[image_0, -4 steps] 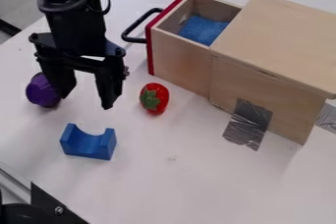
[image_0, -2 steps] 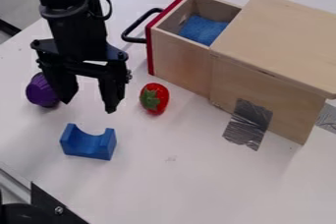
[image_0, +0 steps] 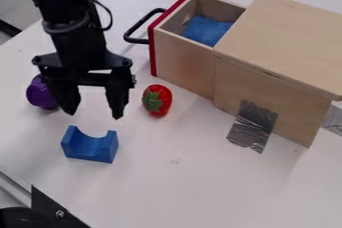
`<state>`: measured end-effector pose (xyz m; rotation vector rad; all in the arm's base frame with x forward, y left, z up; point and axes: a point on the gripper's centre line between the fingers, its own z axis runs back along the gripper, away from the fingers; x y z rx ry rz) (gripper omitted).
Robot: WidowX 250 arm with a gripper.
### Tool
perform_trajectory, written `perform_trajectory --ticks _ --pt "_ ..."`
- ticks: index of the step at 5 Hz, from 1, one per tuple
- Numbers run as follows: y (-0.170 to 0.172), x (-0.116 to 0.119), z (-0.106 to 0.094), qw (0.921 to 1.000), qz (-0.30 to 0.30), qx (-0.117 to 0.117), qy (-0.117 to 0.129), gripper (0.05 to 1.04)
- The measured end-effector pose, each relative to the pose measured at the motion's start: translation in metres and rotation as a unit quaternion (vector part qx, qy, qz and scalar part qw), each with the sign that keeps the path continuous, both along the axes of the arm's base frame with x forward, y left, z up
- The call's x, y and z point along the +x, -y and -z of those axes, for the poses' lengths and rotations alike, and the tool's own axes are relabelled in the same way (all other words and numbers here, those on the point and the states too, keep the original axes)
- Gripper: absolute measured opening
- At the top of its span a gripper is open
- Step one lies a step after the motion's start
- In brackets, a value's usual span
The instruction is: Put the blue object inside the drawer
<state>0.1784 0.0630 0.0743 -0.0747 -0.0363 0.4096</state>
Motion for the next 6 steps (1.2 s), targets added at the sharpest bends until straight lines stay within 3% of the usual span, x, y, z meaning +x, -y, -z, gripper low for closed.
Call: perform_trajectory --ticks 2,3,5,6 --pt "0.015 -0.026 0.039 0.9969 0.063 0.027 -0.039 0.997" --pt "0.022 -0.041 0.048 0.9935 0.095 0.043 -0.045 0.997" --pt "0.023 -0.058 0.049 0.9925 0.106 0.052 -0.033 0.997" --pt "0.010 -0.061 0.044 0.9982 0.043 0.040 -0.010 0.997"
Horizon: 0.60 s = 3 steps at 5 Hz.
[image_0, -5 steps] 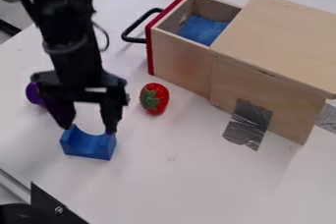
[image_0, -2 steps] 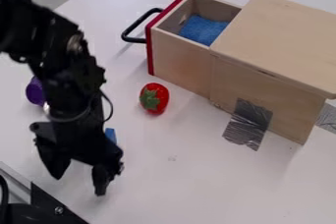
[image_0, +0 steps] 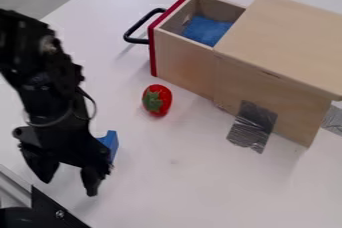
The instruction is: Put the blue object inside the drawer
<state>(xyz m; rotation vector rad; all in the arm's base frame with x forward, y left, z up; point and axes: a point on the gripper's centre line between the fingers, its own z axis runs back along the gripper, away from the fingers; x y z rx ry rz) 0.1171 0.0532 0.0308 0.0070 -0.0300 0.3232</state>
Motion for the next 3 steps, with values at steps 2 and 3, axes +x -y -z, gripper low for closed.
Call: perform_trajectory --ticks 2,3 --pt "-0.023 -0.006 -0.026 0.9823 -0.168 -0.049 0.067 0.997" --pt "-0.033 -0.001 -0.030 0.9663 -0.237 -0.063 0.077 0.997"
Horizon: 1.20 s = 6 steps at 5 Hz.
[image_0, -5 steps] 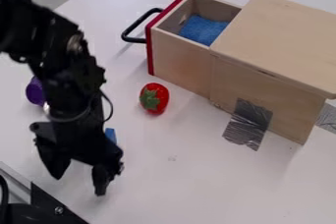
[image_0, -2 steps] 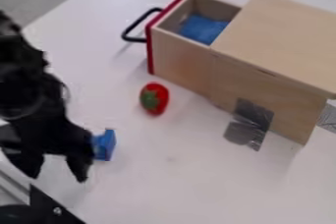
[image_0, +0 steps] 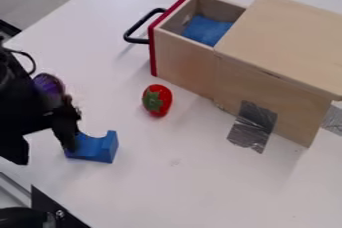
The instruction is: Put the blue object inside the drawer
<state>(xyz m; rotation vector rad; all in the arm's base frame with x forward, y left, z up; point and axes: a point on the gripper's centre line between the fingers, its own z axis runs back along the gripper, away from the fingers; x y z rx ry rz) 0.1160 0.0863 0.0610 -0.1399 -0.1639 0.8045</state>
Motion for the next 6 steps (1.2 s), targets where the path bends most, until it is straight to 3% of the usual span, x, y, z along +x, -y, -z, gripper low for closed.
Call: perform_trajectory --ticks 1,2,3,4,6 --pt "-0.010 0.009 0.010 0.9953 -0.094 -0.020 -0.014 0.997" --pt "-0.017 0.028 0.023 0.9875 -0.147 -0.035 -0.046 0.997" --pt "-0.018 0.041 0.035 0.9816 -0.174 -0.046 -0.064 0.997" --pt "-0.017 0.044 0.040 0.9771 -0.195 -0.055 -0.066 0.997" --pt "-0.007 0.043 0.038 0.9677 -0.222 -0.090 -0.079 0.997"
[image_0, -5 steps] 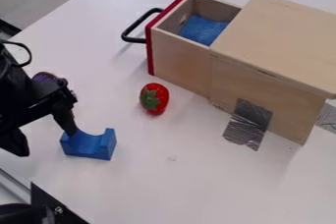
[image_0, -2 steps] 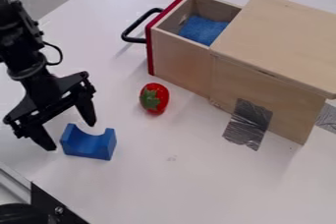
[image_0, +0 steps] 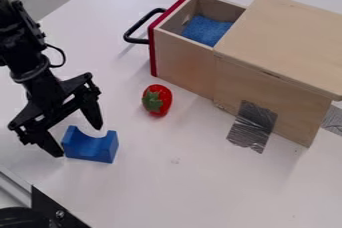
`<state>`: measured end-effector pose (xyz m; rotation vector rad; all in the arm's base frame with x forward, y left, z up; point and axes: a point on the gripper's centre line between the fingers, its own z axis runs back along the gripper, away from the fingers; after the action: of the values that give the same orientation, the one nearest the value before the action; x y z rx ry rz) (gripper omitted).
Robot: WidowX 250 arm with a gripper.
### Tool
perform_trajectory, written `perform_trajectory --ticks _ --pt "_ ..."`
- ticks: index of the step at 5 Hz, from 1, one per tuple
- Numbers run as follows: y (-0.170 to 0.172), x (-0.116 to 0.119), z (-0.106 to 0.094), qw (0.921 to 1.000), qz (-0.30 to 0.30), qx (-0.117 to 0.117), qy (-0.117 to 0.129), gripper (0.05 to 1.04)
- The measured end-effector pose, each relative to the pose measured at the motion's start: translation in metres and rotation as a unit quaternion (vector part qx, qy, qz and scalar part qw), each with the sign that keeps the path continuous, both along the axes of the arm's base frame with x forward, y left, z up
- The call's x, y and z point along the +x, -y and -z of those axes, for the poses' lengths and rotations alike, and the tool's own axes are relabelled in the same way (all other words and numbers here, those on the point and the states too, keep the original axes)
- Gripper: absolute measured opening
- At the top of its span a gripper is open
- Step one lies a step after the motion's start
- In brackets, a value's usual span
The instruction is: Put the blue object inside the drawer
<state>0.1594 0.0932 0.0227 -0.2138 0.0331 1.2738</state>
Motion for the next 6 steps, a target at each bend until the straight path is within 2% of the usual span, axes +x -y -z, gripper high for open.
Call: perform_trajectory --ticks 1,2,3,4,5,6 --pt "0.001 0.000 -0.001 0.9999 -0.010 -0.006 -0.004 0.997" --pt "-0.004 0.001 0.000 0.9999 -0.014 0.008 0.000 0.997" --pt "-0.008 -0.004 0.010 0.9995 -0.014 0.026 -0.013 0.997" --pt "-0.011 -0.007 0.016 0.9990 -0.013 0.036 -0.023 0.997" --pt "-0.011 -0.008 0.020 0.9989 -0.014 0.037 -0.025 0.949" --pt "-0.011 -0.012 0.023 0.9987 -0.014 0.040 -0.030 0.665"
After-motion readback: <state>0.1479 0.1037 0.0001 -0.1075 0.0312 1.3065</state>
